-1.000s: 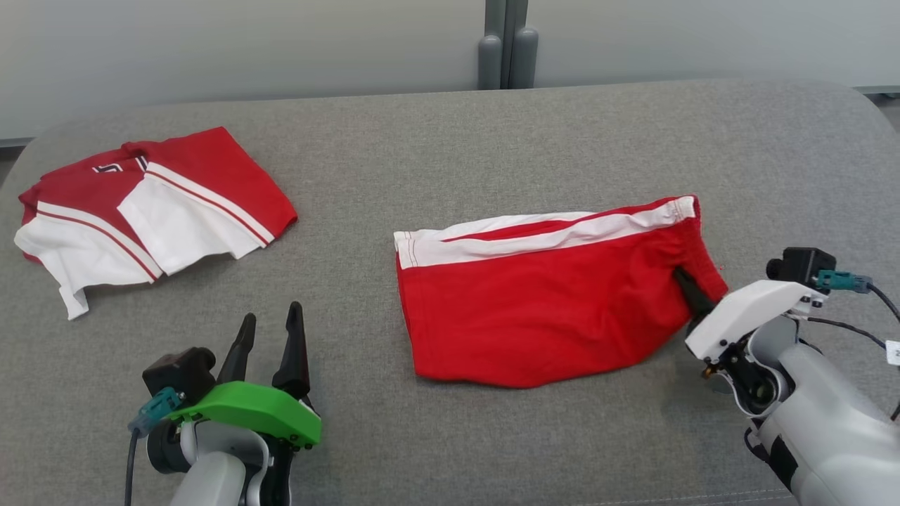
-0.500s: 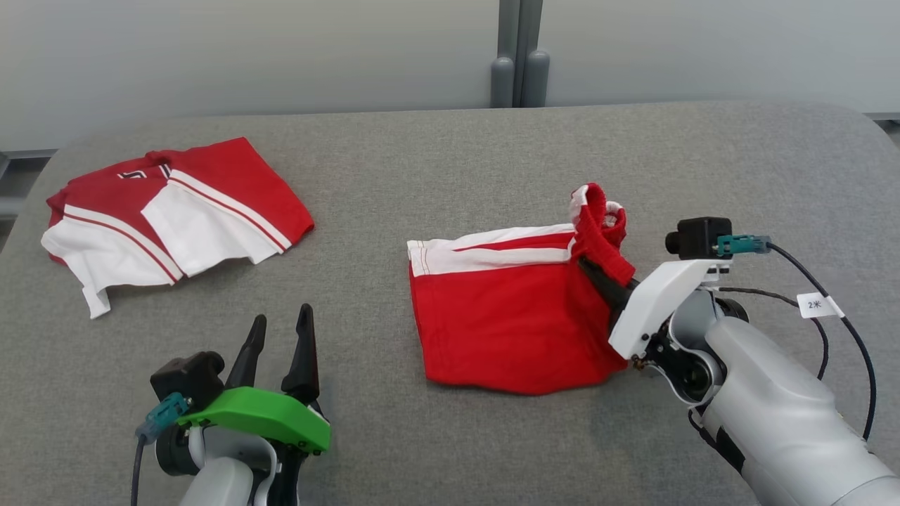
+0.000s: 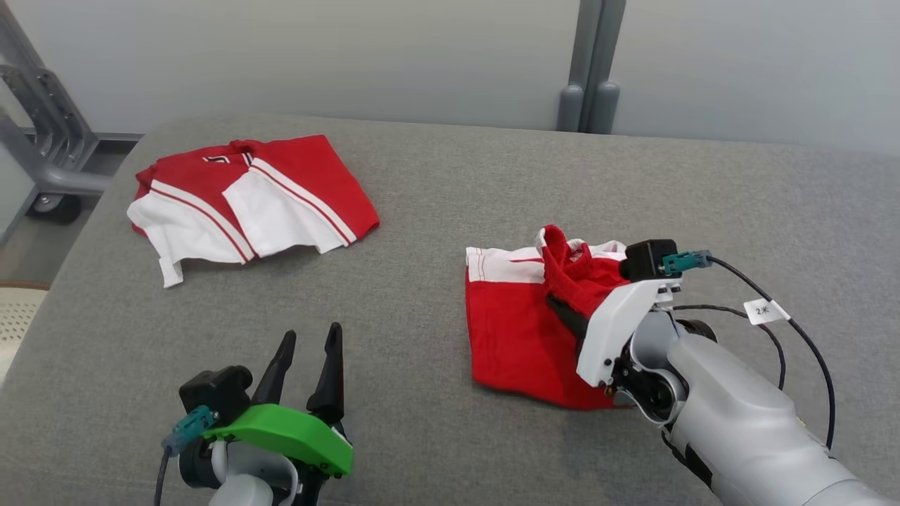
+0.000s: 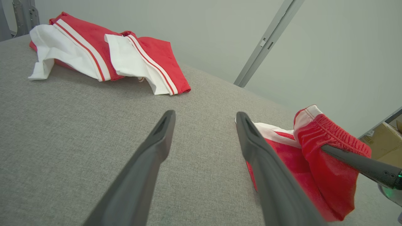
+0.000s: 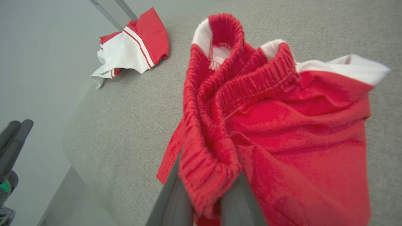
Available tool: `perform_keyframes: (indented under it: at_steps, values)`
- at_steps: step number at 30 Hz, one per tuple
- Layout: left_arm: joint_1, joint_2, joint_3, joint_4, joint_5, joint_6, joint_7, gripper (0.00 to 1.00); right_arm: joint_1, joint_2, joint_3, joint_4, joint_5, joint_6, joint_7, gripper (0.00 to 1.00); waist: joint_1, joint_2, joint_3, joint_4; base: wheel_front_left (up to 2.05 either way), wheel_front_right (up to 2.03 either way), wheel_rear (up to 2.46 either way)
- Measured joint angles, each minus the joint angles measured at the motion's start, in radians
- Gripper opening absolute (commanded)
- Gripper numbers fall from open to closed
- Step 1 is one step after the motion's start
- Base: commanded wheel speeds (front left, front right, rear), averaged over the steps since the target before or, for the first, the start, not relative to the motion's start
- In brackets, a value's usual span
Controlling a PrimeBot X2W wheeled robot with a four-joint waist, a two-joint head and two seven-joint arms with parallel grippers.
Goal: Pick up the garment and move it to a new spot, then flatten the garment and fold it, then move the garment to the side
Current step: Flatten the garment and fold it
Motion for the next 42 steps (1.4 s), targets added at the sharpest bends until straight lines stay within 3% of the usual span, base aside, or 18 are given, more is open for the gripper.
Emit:
perform_keyframes:
  at_steps: [12, 13, 15, 16, 17, 26, 33, 37, 42]
  values:
    - [0.024, 0.005, -0.025, -0.030, -0.002, 0.017, 0.018, 1.00, -0.030, 0.021, 0.021, 0.086, -0.034, -0.053, 0.013, 0.03, 0.0000, 0.0000, -0.014, 0.105, 0.00, 0.00, 0.00]
    - [0.025, 0.005, -0.025, -0.031, -0.003, 0.017, 0.018, 1.00, -0.034, 0.021, 0.024, 0.094, -0.037, -0.061, 0.013, 0.23, 0.0000, 0.0000, -0.013, 0.111, 0.00, 0.00, 0.00]
    - [0.029, 0.006, -0.026, -0.036, -0.003, 0.017, 0.018, 1.00, -0.043, 0.021, 0.029, 0.109, -0.049, -0.070, 0.013, 0.49, 0.0000, 0.0000, -0.011, 0.122, 0.00, 0.00, 0.00]
    - [0.031, 0.006, -0.026, -0.038, -0.004, 0.018, 0.018, 1.00, -0.045, 0.022, 0.034, 0.115, -0.054, -0.070, 0.013, 0.91, 0.0000, 0.0000, -0.009, 0.126, 0.00, 0.00, 0.00]
    - [0.035, 0.006, -0.025, -0.041, -0.004, 0.021, 0.018, 1.00, -0.047, 0.023, 0.040, 0.121, -0.059, -0.070, 0.013, 1.00, 0.0000, 0.0000, -0.007, 0.130, 0.00, 0.00, 0.00]
    - [0.050, 0.009, 0.006, -0.058, -0.006, 0.038, 0.018, 1.00, -0.090, 0.035, 0.084, 0.139, -0.096, -0.067, 0.013, 1.00, 0.0000, 0.0000, -0.006, 0.124, 0.00, 0.00, 0.00]
    - [0.067, 0.013, 0.021, -0.069, -0.006, 0.043, 0.017, 1.00, -0.136, 0.045, 0.105, 0.096, -0.108, -0.032, -0.002, 1.00, 0.0000, 0.0000, -0.017, 0.084, 0.00, 0.00, 0.00]
    - [0.074, 0.018, 0.032, -0.091, -0.006, 0.045, 0.017, 1.00, -0.174, 0.044, 0.086, 0.070, -0.112, -0.030, -0.040, 1.00, 0.0000, 0.0000, -0.025, 0.054, 0.00, 0.00, 0.00]
    - [0.082, 0.020, 0.030, -0.114, -0.005, 0.048, 0.017, 1.00, -0.181, -0.017, 0.031, 0.086, -0.095, -0.032, -0.061, 1.00, 0.0000, 0.0000, -0.031, 0.016, 0.00, 0.00, 0.00]
